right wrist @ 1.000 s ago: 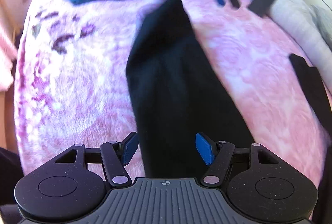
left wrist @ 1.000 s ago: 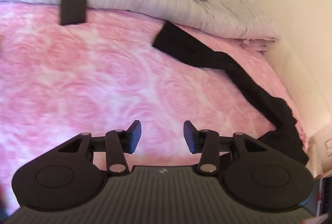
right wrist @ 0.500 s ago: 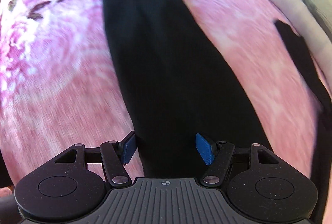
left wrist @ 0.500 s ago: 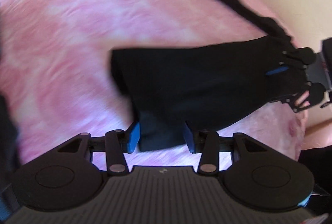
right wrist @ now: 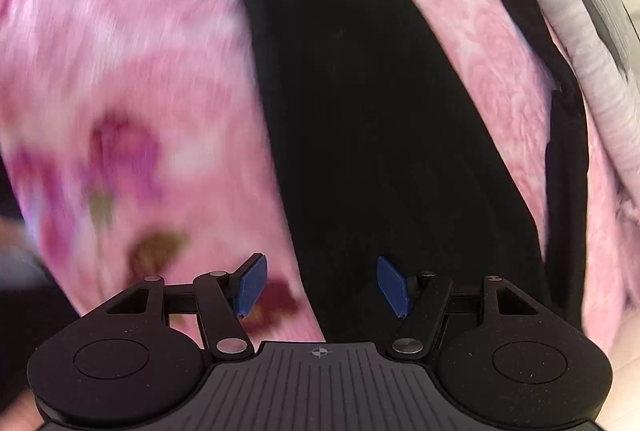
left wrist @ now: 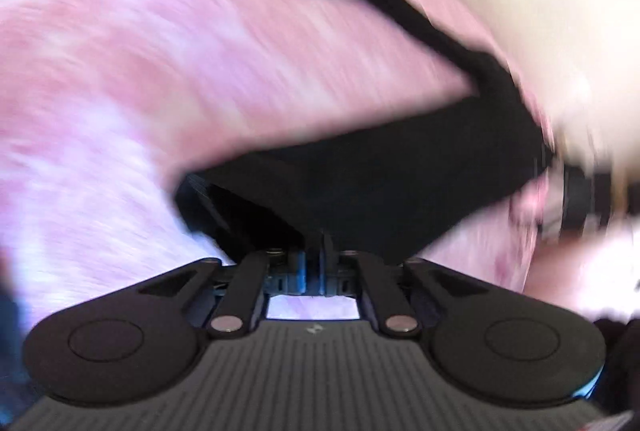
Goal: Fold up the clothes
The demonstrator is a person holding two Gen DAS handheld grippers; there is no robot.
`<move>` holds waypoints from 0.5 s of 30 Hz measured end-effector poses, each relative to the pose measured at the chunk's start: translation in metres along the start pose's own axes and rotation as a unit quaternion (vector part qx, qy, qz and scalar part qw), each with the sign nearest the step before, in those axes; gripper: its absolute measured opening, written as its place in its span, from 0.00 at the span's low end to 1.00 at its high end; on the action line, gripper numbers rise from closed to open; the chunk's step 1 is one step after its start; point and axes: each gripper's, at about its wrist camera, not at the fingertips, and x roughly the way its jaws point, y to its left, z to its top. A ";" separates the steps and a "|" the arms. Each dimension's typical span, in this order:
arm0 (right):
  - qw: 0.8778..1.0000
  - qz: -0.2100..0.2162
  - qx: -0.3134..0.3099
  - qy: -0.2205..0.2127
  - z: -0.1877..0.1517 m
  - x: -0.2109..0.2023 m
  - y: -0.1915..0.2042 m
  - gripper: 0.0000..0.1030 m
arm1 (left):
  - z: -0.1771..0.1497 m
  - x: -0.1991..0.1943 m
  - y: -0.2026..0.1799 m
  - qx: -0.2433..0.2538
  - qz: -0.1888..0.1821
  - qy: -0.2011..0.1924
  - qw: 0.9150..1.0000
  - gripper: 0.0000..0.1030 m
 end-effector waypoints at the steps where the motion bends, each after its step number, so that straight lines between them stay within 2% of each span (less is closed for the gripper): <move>1: 1.000 -0.007 -0.016 0.004 -0.008 0.003 0.002 0.63 | 0.008 -0.011 0.005 -0.018 0.006 -0.009 1.000 0.01; 3: 1.000 -0.009 -0.028 0.003 -0.022 0.007 0.001 0.63 | 0.018 -0.020 0.008 -0.033 0.019 -0.008 0.999 0.00; 6: 1.000 0.000 -0.013 -0.009 -0.029 0.008 -0.005 0.63 | 0.024 -0.017 0.002 -0.029 0.036 0.007 0.999 0.00; 10: 1.000 0.011 0.008 -0.016 -0.031 0.010 -0.009 0.62 | 0.005 -0.007 -0.006 -0.019 0.028 0.017 0.999 0.00; 11: 1.000 0.013 0.013 -0.017 -0.032 0.010 -0.010 0.62 | -0.001 -0.005 -0.008 -0.016 0.024 0.018 0.999 0.03; 12: 1.000 0.014 0.017 -0.019 -0.033 0.010 -0.011 0.62 | -0.009 -0.002 -0.009 -0.014 0.020 0.017 1.000 0.13; 13: 1.000 0.013 0.019 -0.021 -0.033 0.009 -0.011 0.62 | -0.017 0.002 -0.009 -0.011 0.014 0.016 1.000 0.27; 15: 1.000 0.009 0.016 -0.025 -0.035 0.007 -0.010 0.63 | -0.033 0.012 -0.010 0.001 0.019 0.016 1.000 0.34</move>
